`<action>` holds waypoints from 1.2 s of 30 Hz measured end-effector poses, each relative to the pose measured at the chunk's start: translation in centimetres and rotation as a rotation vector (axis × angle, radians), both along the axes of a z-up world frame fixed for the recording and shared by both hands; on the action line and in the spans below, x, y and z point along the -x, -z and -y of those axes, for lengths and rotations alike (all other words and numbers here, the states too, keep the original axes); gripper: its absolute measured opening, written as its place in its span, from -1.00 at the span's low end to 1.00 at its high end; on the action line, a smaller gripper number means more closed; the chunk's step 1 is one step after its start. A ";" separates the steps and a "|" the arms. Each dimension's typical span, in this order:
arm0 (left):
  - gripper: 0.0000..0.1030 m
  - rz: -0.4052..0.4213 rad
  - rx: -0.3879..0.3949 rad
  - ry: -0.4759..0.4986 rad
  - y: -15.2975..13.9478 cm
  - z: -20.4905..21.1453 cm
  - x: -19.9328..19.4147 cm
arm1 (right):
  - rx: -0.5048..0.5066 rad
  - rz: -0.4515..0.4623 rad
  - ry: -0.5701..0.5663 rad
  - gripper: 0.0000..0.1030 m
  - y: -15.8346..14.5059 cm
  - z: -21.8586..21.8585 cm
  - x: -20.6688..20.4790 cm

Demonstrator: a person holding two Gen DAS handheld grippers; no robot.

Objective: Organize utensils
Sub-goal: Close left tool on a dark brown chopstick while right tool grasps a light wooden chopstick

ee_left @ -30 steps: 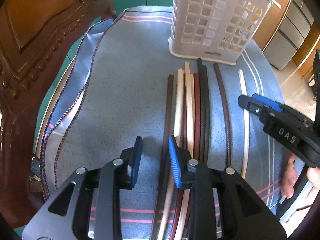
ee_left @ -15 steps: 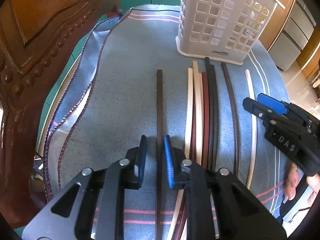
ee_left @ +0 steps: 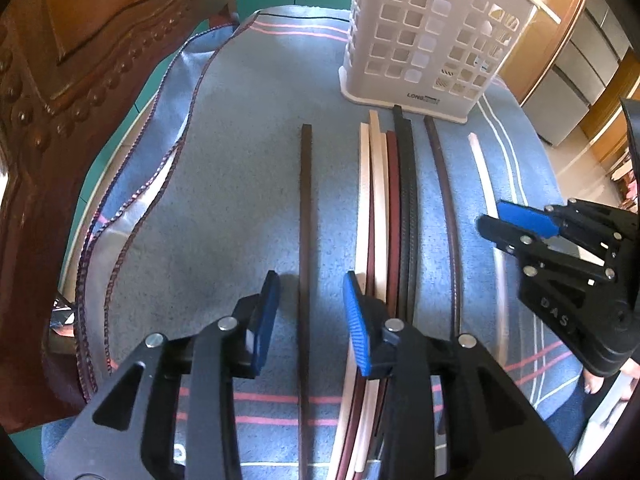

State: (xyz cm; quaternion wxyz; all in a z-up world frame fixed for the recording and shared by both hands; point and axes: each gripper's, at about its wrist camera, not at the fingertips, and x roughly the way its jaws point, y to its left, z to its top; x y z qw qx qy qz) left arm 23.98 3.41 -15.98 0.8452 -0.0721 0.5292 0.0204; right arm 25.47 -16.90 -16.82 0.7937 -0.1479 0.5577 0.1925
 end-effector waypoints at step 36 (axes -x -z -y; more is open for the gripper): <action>-0.72 -0.077 -0.087 0.047 0.1 0.8 -10.2 | -0.010 -0.178 0.140 -0.82 1.6 -0.7 -10.3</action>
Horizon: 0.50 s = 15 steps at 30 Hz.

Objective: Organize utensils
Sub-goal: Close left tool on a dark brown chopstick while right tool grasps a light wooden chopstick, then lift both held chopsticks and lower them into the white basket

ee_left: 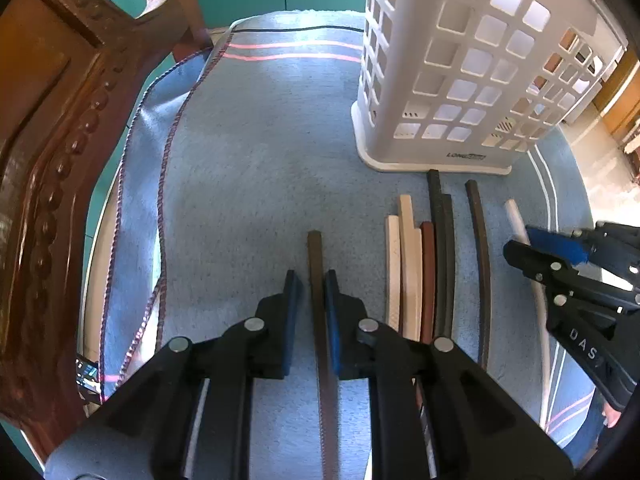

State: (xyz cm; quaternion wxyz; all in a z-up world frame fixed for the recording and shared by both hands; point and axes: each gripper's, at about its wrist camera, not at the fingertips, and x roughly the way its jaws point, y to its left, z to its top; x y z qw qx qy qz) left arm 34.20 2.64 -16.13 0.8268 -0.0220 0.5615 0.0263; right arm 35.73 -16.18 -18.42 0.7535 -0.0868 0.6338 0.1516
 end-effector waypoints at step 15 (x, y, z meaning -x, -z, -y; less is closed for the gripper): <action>-0.86 0.342 0.170 0.101 -13.1 -0.2 9.7 | -0.225 0.288 -0.021 -0.88 -14.2 2.1 6.8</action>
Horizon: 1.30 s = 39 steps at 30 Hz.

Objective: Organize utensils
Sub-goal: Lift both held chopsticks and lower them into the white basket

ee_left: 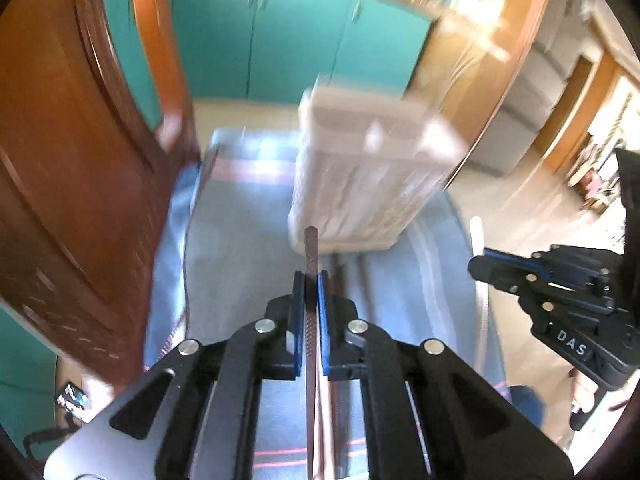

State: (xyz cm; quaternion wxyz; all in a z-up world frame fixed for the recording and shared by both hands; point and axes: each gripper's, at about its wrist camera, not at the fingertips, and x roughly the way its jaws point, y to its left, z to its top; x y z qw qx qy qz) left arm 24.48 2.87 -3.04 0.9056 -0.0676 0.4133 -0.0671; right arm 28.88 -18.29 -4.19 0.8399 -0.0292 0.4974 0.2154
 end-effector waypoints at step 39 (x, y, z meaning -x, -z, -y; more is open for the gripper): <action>-0.37 0.366 0.033 -0.150 -6.9 -0.5 -3.2 | -0.224 0.395 0.383 -0.34 -7.1 8.9 -0.2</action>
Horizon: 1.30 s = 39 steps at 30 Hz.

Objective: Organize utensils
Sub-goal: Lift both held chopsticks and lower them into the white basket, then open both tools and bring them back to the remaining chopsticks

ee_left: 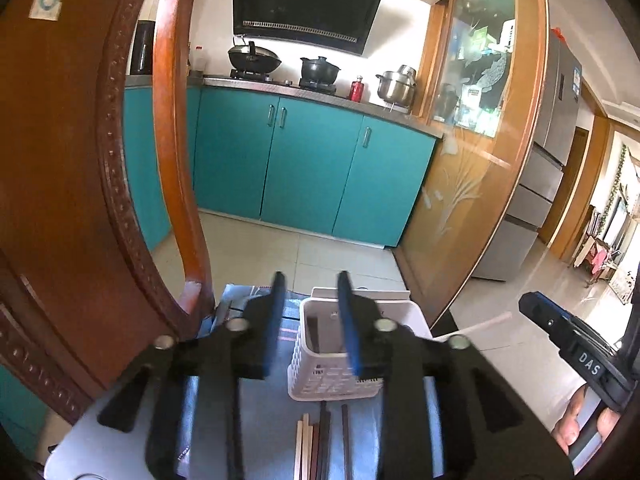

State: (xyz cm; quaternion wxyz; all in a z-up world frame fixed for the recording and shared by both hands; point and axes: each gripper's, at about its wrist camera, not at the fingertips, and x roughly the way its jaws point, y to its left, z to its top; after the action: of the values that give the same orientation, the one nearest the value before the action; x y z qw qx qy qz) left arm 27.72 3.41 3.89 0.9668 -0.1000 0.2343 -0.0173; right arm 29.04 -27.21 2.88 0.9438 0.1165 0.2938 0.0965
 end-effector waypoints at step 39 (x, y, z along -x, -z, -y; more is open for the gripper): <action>-0.82 -0.601 0.101 0.074 21.6 -0.6 5.6 | 0.276 -0.569 -0.258 -0.78 20.6 -14.5 4.9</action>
State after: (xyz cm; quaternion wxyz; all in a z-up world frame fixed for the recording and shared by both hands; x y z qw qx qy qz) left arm 22.16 4.05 -17.66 0.8467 -0.1400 0.5122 -0.0335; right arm 24.14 -12.75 -17.77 0.8110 -0.0282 0.5678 0.1380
